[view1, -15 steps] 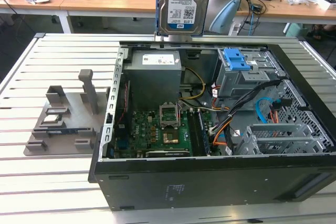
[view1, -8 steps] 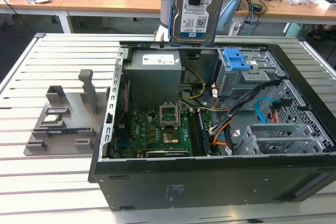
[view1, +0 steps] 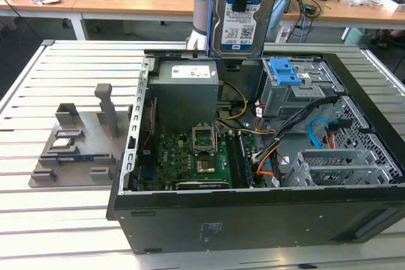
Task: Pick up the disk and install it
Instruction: 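Pick up the disk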
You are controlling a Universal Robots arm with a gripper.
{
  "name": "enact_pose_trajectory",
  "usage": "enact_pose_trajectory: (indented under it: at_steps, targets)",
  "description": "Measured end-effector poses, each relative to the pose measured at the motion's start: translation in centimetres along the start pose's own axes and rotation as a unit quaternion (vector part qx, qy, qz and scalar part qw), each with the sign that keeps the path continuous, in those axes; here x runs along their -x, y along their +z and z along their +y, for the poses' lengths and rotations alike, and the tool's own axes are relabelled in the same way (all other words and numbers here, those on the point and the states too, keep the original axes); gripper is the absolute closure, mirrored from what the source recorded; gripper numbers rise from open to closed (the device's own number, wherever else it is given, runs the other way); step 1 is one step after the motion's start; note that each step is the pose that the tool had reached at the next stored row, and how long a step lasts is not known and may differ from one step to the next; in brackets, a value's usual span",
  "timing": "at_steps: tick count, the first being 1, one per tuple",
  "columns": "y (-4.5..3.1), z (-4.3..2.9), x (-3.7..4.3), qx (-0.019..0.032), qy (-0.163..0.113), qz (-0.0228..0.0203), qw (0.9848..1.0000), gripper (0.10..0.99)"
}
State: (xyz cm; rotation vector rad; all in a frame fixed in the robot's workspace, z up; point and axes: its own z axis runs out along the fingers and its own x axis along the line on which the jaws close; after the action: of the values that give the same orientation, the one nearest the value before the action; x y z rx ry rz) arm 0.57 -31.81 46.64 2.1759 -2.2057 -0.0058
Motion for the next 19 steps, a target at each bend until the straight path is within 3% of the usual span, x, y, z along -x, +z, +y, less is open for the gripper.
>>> enact_pose_trajectory:
  at_steps: [19]
  targets:
    - [0.19,-0.06,-4.23,0.0,0.0,0.0,1.0,0.729]
